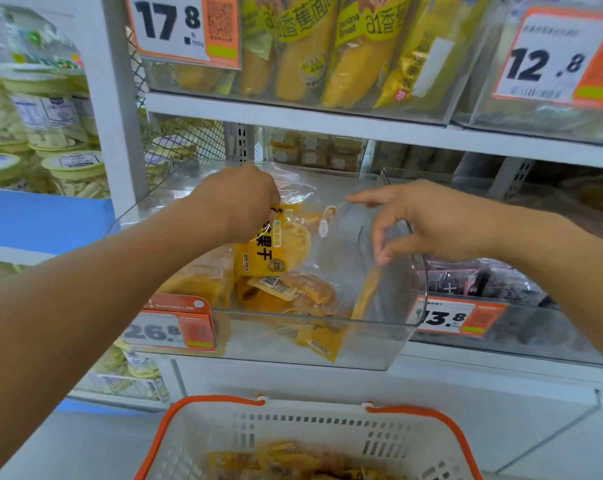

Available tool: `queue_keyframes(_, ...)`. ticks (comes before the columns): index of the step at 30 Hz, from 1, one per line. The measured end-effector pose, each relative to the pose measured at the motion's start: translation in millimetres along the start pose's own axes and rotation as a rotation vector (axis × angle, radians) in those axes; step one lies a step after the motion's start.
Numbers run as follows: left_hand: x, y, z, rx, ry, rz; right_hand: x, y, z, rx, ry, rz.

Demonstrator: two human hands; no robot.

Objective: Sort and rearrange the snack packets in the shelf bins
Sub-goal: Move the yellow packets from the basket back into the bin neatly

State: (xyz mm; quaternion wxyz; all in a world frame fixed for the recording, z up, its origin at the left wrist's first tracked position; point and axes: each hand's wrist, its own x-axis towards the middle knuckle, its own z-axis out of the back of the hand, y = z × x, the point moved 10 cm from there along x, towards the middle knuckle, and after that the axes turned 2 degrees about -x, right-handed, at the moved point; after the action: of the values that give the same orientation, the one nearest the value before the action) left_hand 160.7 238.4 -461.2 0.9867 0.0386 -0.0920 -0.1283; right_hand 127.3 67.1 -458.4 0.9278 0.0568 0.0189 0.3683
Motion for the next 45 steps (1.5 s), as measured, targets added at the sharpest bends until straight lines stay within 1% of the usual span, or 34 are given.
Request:
queue_keyframes(2, 1.5, 1.3, 0.0, -0.021, 0.002, 0.004, -4.4, 2.3, 24.4, 0.09, -0.205, 0.037)
queue_keyframes(4, 2.6, 2.4, 3.5, -0.102, -0.016, 0.006, -8.4, -1.3, 42.3, 0.296, -0.382, 0.037)
queue_keyframes(6, 3.3, 5.4, 2.8, -0.306, 0.004, 0.028, -6.0, -13.9, 40.9, 0.46, -0.512, -0.013)
queue_keyframes(7, 3.2, 6.3, -0.8, -0.462, 0.034, 0.045, -3.6, -22.8, 37.4, 0.465, -0.572, -0.058)
queue_keyframes(8, 2.1, 6.9, -6.4, -0.635, 0.078, 0.069, 0.1, -31.0, 31.8, 0.425, -0.604, -0.11)
queue_keyframes(9, 0.0, 4.3, -11.8, -0.78, 0.13, 0.081, 4.3, -36.3, 25.3, 0.384, -0.599, -0.161)
queue_keyframes(10, -1.9, -0.9, -16.8, -0.868, 0.184, 0.064, 8.5, -39.3, 18.6, 0.374, -0.566, -0.198)
queue_keyframes(11, -3.3, -7.3, -19.8, -0.904, 0.223, 0.023, 12.0, -37.3, 14.8, 0.398, -0.541, -0.201)
queue_keyframes(13, -5.8, -19.3, -24.2, -0.89, 0.276, -0.059, 18.2, -29.1, 12.2, 0.49, -0.507, -0.14)
queue_keyframes(15, -7.5, -26.4, -28.2, -0.882, 0.307, -0.107, 21.5, -21.7, 9.6, 0.62, -0.469, -0.079)
queue_keyframes(16, -7.6, -27.4, -30.5, -0.884, 0.316, -0.119, 21.3, -20.1, 11.1, 0.644, -0.477, -0.07)
queue_keyframes(19, -6.6, -28.7, -34.8, -0.83, 0.308, -0.148, 20.9, -22.5, 15.6, 0.584, -0.537, -0.094)
queue_keyframes(22, -5.4, -34.4, -35.5, -0.597, 0.339, -0.19, 23.9, -14.1, 14.7, 0.433, -0.546, -0.073)
queue_keyframes(24, -5.3, -38.8, -35.2, -0.393, 0.356, -0.214, 27.4, -10.5, 9.5, 0.37, -0.473, -0.057)
queue_keyframes(26, -5.4, -43.0, -38.1, -0.239, 0.382, -0.224, 30.6, -8.3, 0.7, 0.319, -0.342, -0.05)
queue_keyframes(29, -13.5, -57.8, -47.7, -0.157, 0.477, -0.246, 30.9, -2.4, -16.9, 0.246, -0.117, -0.084)
queue_keyframes(30, -17.3, -65.4, -51.2, -0.124, 0.506, -0.265, 30.6, 0.3, -21.4, 0.188, -0.059, -0.097)
queue_keyframes(32, -20.5, -81.6, -56.6, -0.083, 0.511, -0.313, 31.1, 2.4, -29.2, 0.039, 0.041, -0.121)
queue_keyframes(34, -19.7, -93.7, -57.8, -0.064, 0.471, -0.346, 30.4, 2.3, -35.3, -0.088, 0.11, -0.14)
queue_keyframes(36, -15.4, -98.9, -49.3, -0.059, 0.372, -0.385, 28.8, 1.7, -34.0, -0.103, 0.108, -0.142)
queue_keyframes(39, -7.2, -84.3, -25.3, -0.168, 0.223, -0.366, 24.5, -1.9, -16.2, 0.036, 0.007, -0.142)
queue_keyframes(43, 2.4, -33.4, 12.0, -0.31, 0.026, -0.199, 15.9, -11.8, 13.5, 0.347, -0.214, -0.182)
queue_keyframes(45, 3.1, -10.4, 17.3, -0.409, -0.035, -0.062, 12.9, -18.2, 10.8, 0.56, -0.296, -0.249)
